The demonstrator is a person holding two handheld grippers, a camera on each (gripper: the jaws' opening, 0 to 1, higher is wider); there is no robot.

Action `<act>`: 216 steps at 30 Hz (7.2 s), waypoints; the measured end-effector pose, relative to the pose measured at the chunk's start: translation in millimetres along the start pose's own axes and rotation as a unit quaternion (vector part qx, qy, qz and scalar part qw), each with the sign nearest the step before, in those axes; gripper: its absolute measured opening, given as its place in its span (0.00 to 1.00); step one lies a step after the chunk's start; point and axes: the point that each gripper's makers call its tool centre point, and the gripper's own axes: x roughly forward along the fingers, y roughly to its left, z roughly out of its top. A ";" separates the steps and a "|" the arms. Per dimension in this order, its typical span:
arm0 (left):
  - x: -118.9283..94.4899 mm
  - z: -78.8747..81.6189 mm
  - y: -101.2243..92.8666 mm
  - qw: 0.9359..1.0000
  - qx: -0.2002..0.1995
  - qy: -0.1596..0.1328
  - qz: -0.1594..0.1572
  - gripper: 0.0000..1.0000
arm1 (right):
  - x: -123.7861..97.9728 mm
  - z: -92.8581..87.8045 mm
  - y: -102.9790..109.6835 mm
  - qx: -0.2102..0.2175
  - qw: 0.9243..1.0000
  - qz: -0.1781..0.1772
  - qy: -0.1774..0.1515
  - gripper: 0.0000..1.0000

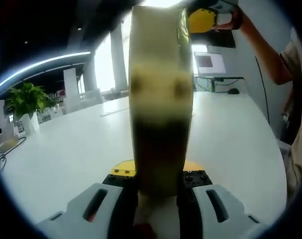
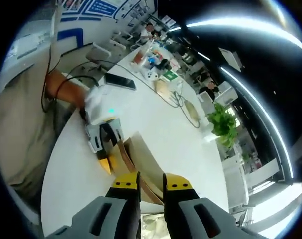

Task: Extract single mask from mask box in order stack masks on table

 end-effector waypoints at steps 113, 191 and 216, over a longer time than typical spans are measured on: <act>0.8 0.8 -0.1 1.000 0.001 0.000 -0.004 0.20 | 7.5 9.6 -29.0 0.003 1.000 -0.015 0.011 0.00; 0.6 -4.7 0.4 0.999 -0.031 0.011 -0.006 0.20 | -101.4 -54.8 -123.7 0.115 0.957 -0.266 -0.002 0.00; 0.8 -3.7 0.1 0.999 -0.030 0.010 -0.007 0.20 | -81.8 -153.4 -124.9 0.172 0.938 -0.286 0.092 0.00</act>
